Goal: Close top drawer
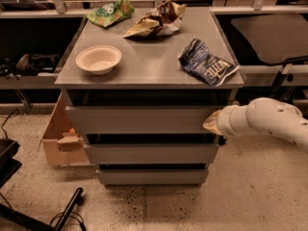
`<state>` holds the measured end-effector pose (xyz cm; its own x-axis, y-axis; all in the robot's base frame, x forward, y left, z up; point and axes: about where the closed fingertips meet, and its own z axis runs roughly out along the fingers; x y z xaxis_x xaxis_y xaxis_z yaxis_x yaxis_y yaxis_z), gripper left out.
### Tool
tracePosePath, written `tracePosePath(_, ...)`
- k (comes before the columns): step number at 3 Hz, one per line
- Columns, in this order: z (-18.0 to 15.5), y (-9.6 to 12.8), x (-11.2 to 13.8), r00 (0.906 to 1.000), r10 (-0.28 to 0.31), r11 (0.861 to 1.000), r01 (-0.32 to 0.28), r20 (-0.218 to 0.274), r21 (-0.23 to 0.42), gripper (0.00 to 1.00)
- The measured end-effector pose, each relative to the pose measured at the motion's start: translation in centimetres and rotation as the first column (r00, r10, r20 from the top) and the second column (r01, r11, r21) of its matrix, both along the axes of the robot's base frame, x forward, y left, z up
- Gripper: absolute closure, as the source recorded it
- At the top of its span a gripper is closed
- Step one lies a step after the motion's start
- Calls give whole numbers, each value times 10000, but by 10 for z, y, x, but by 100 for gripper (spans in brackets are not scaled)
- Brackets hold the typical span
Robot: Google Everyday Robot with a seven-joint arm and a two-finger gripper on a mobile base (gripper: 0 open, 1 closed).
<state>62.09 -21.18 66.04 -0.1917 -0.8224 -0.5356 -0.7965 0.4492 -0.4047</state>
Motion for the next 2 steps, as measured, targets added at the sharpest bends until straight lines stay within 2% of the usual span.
tracePosePath(2, 0, 0, 0, 10000, 1, 10000, -1, -1, 0, 36)
